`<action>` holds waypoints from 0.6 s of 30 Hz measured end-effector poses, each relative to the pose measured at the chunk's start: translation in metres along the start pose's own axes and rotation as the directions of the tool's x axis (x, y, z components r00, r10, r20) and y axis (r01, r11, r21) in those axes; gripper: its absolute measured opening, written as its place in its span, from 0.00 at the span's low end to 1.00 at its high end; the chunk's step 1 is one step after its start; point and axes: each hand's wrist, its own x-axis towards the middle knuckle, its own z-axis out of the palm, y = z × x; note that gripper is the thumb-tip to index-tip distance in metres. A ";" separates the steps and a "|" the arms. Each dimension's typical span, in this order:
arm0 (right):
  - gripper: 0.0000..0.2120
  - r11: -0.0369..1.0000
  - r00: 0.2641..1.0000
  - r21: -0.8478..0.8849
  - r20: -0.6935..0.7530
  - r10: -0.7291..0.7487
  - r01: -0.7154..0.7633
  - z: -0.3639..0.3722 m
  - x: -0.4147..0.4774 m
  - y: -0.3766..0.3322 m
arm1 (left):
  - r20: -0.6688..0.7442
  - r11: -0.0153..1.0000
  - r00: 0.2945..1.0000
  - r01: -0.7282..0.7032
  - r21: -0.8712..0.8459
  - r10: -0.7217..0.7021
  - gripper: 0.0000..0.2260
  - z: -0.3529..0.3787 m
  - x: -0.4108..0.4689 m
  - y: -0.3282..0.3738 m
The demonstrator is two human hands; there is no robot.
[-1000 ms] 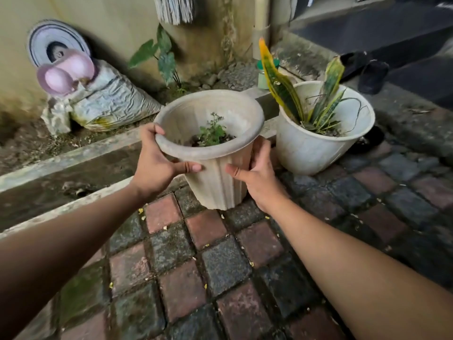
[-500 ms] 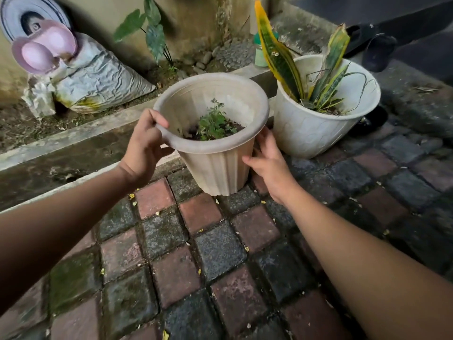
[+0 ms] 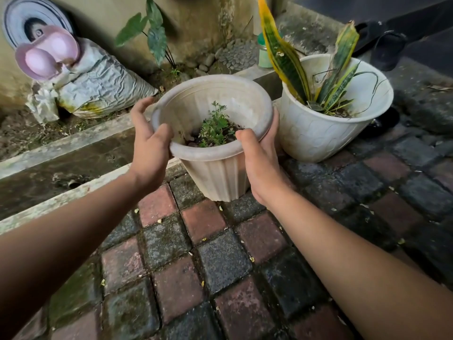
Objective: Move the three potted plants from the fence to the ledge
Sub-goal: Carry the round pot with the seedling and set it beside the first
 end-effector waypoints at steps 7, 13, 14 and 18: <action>0.50 0.988 0.983 -0.022 0.094 0.155 -0.154 -0.020 0.019 -0.025 | -0.010 0.997 0.999 0.039 0.063 -0.039 0.36 0.014 -0.004 0.001; 0.47 0.975 0.971 -0.024 0.090 0.223 -0.222 -0.025 0.024 -0.036 | -0.007 0.990 0.999 0.044 0.136 -0.043 0.40 0.022 -0.016 0.006; 0.46 0.974 0.971 -0.023 0.083 0.227 -0.225 -0.026 0.024 -0.037 | -0.006 0.988 0.999 0.041 0.147 -0.041 0.40 0.024 -0.019 0.007; 0.41 0.980 0.981 -0.072 0.032 0.189 -0.187 -0.027 0.023 -0.041 | 0.013 0.979 1.000 0.016 0.205 -0.019 0.39 0.028 -0.023 0.010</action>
